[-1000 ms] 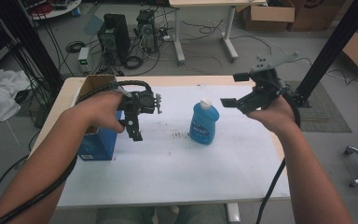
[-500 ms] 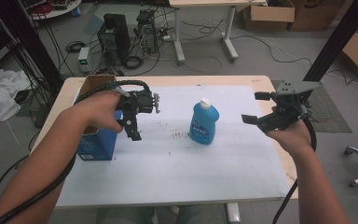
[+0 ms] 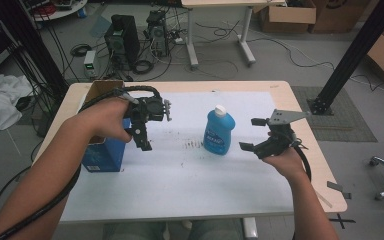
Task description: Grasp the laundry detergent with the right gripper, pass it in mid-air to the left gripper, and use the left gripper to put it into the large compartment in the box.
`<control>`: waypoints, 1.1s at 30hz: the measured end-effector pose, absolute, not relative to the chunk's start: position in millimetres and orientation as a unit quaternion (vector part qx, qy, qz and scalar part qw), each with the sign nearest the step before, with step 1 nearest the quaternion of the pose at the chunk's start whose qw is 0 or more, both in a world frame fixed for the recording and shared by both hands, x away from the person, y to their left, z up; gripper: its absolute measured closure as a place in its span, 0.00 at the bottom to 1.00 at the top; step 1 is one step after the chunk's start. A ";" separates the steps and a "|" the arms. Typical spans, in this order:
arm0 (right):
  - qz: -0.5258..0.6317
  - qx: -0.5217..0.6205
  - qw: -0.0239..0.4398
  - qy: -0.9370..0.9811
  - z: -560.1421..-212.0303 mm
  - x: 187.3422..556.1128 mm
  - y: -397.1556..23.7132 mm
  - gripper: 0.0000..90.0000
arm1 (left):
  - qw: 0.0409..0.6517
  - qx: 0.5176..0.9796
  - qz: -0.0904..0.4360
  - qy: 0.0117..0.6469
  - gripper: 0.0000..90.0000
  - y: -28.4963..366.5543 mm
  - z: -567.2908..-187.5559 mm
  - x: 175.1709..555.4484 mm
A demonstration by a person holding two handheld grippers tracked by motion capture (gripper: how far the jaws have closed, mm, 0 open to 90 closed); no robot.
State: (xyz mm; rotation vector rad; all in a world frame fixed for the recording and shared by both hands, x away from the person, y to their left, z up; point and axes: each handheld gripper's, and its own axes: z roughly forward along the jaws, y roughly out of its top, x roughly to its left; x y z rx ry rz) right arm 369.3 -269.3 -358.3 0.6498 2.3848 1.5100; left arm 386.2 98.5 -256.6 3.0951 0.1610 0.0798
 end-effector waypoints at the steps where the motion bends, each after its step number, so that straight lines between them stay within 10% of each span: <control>1: 0.517 0.224 0.119 0.817 -363.6 371.1 -266.9 0.00 | 0.020 0.998 0.026 0.050 0.00 98.6 -256.0 385.9; 33: 0.534 0.227 0.095 0.809 -435.1 414.9 -218.0 0.00 | 0.017 0.998 0.026 0.052 0.00 104.0 -255.9 378.4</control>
